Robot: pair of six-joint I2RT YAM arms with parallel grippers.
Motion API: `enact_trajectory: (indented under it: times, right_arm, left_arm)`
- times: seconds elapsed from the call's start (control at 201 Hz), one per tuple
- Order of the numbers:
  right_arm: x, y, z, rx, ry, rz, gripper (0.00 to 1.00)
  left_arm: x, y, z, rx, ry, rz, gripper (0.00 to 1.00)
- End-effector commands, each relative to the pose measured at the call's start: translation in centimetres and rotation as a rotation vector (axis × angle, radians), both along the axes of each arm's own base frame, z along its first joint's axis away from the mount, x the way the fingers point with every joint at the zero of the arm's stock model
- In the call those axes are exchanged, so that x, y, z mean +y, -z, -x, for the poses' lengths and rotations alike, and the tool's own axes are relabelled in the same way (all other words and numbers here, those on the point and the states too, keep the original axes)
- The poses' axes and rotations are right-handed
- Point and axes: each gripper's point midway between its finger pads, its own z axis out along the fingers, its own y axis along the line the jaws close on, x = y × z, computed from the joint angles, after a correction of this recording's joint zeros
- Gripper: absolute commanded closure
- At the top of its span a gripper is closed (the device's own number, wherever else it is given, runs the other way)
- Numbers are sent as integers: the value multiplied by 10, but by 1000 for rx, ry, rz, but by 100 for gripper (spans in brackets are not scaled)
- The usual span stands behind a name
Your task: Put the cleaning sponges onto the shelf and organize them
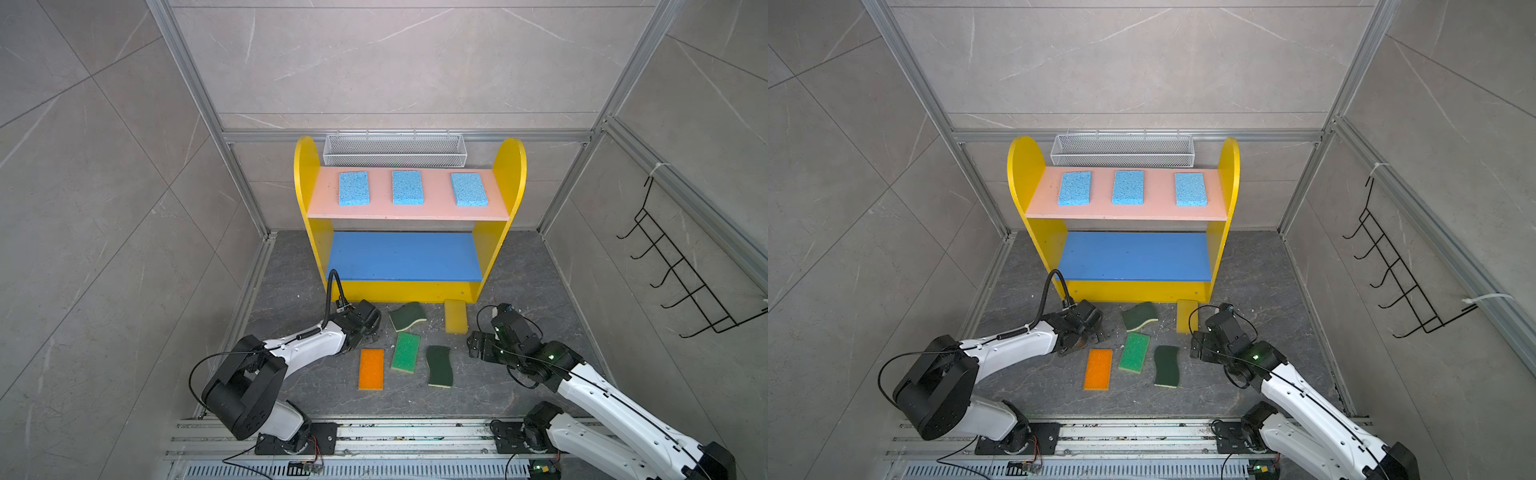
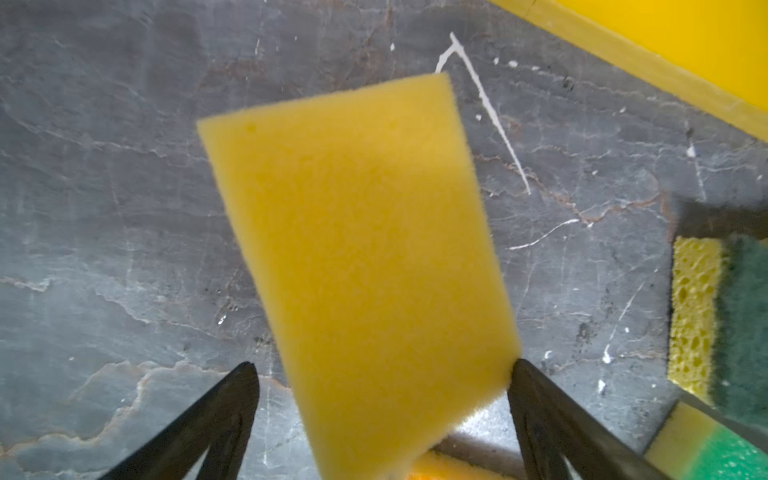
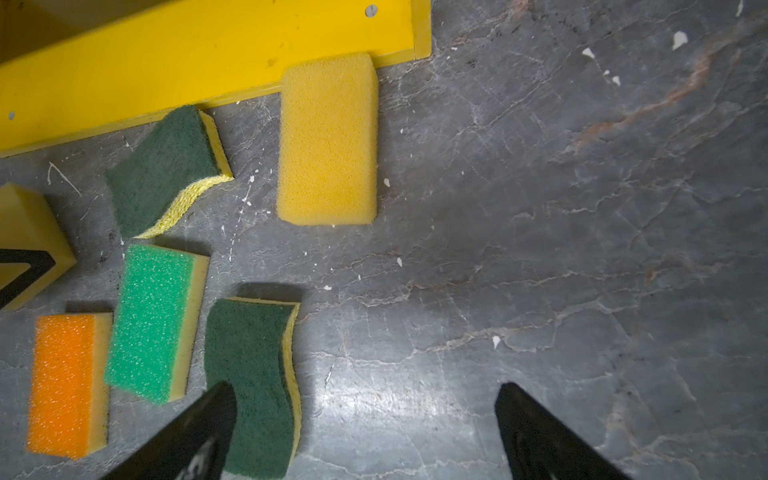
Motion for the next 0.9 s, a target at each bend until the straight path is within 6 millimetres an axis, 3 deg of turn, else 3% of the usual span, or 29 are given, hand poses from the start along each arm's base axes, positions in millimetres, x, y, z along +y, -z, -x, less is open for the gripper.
enact_trajectory:
  times: [0.0, 0.329, 0.508, 0.707, 0.891]
  right_arm:
    - [-2, 1, 3, 1, -14, 12, 1]
    - [-1, 2, 1, 1, -19, 18, 1]
    - [0, 1, 1, 1, -24, 16, 1]
    - [0, -1, 1, -5, -29, 18, 1]
    - [2, 0, 0, -6, -32, 14, 1]
  left_arm:
    - [-1, -6, -7, -9, 8, -4, 4]
    - [4, -9, -4, -17, -3, -1, 4]
    - [-6, -11, -4, -9, -18, 65, 4]
    - [-11, -26, -8, -40, -20, 105, 4]
    - [-4, -28, -9, -12, -73, 86, 3]
